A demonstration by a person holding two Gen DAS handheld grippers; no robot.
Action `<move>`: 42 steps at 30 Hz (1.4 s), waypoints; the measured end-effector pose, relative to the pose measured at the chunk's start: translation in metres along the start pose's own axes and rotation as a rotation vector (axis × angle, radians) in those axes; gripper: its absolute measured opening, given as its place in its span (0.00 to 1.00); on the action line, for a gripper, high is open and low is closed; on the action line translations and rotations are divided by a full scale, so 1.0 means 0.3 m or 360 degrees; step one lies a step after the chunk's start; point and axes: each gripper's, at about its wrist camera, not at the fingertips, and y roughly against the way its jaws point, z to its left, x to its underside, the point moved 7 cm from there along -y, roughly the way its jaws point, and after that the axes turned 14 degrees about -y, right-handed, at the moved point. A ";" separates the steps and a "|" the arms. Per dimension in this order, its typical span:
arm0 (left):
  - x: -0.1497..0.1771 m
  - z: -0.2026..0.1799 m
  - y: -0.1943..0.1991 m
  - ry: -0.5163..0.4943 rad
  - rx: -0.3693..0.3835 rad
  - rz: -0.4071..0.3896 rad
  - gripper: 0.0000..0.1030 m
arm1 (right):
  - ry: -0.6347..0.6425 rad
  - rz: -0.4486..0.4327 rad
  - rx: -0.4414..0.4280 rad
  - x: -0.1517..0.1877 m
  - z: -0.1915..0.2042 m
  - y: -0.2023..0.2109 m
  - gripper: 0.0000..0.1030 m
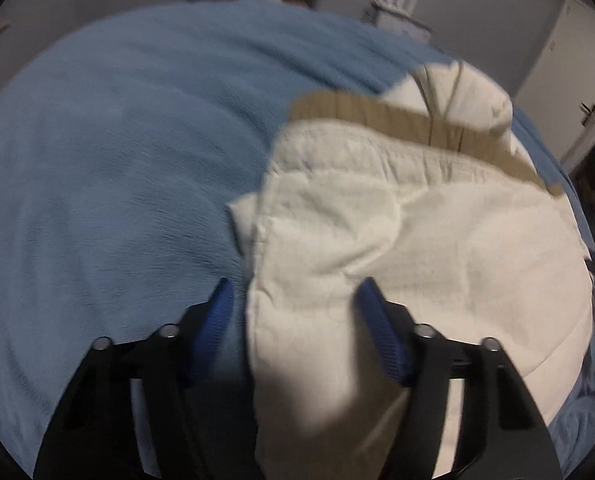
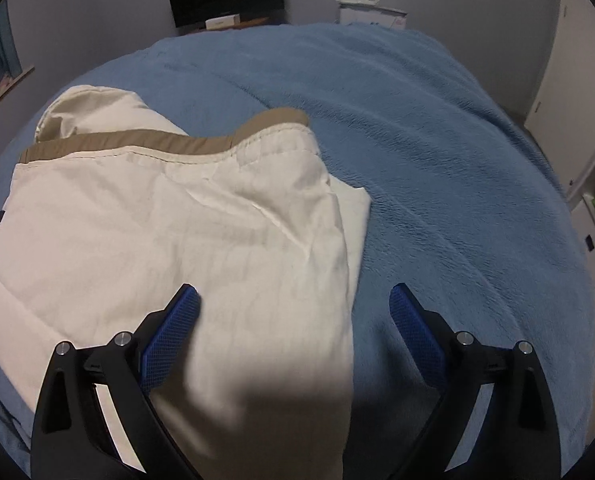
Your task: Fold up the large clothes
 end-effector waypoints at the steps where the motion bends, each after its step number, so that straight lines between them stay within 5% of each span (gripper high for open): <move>1: 0.001 -0.003 -0.010 -0.0024 0.0023 0.0001 0.53 | -0.0013 0.0013 -0.0030 -0.004 -0.002 -0.019 0.88; 4: -0.010 -0.007 -0.020 -0.0104 0.0080 -0.0056 0.52 | -0.0061 0.0044 -0.0123 -0.006 -0.019 -0.050 0.89; 12: 0.035 0.056 -0.056 0.0056 0.0307 -0.0051 0.66 | -0.0267 0.0212 -0.0430 0.007 -0.076 -0.108 0.89; 18: 0.085 0.086 -0.058 0.0158 0.0497 -0.0097 0.67 | -0.0324 0.0285 -0.0565 0.001 -0.100 -0.141 0.88; 27: -0.004 0.073 -0.156 0.0173 0.0579 -0.0184 0.67 | -0.0490 0.0330 -0.0746 -0.081 -0.084 -0.225 0.67; 29: -0.010 0.067 -0.164 0.0166 0.0558 -0.0210 0.60 | -0.0529 0.0325 -0.0780 -0.093 -0.076 -0.247 0.50; 31: -0.020 0.044 -0.138 0.0117 0.0553 -0.0259 0.32 | -0.0495 0.0311 -0.0799 -0.096 -0.055 -0.234 0.34; 33: -0.028 0.016 -0.089 0.0050 0.0556 -0.0318 0.16 | -0.0426 0.0254 -0.0790 -0.100 -0.033 -0.187 0.23; 38: -0.028 -0.027 0.017 -0.0078 0.0457 -0.0375 0.10 | -0.0250 0.0038 -0.0682 -0.097 0.014 -0.029 0.10; 42: -0.010 -0.062 0.154 -0.0137 0.0518 -0.0473 0.09 | -0.0179 -0.0094 -0.0665 -0.081 0.028 0.120 0.08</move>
